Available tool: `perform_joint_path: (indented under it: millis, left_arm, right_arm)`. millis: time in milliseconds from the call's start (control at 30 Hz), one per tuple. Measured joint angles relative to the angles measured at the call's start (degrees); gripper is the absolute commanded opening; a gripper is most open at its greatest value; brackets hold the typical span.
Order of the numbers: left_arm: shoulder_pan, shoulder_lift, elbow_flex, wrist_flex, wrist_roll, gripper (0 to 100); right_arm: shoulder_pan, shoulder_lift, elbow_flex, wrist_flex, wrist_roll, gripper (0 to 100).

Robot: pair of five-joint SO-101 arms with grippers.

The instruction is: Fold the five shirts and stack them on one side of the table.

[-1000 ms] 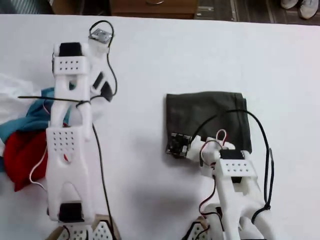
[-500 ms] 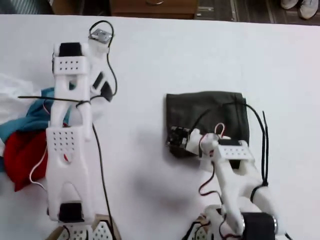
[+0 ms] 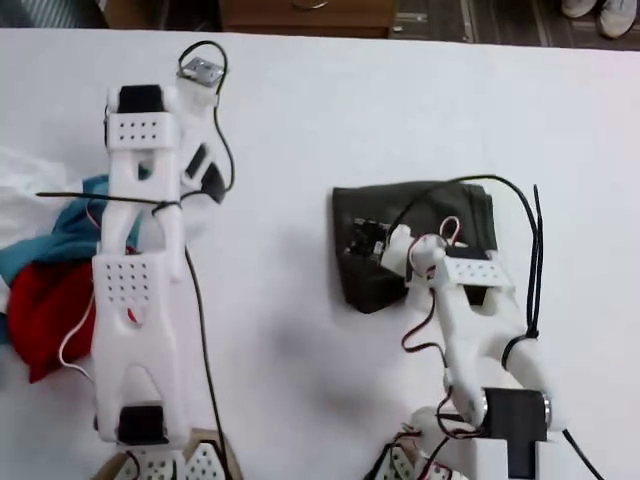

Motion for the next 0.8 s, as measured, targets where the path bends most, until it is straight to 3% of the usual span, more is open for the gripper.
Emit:
perform_joint_path:
  millis: [333, 800]
  left_arm:
    - [0.00, 0.00, 0.00, 0.00, 0.00, 29]
    - [-1.05, 0.00, 0.00, 0.00, 0.00, 29]
  right_arm:
    - [2.20, 0.53, -2.02, 0.18, 0.00, 2.0]
    - [20.75, 0.88, -9.41, 0.26, 10.46, 2.0]
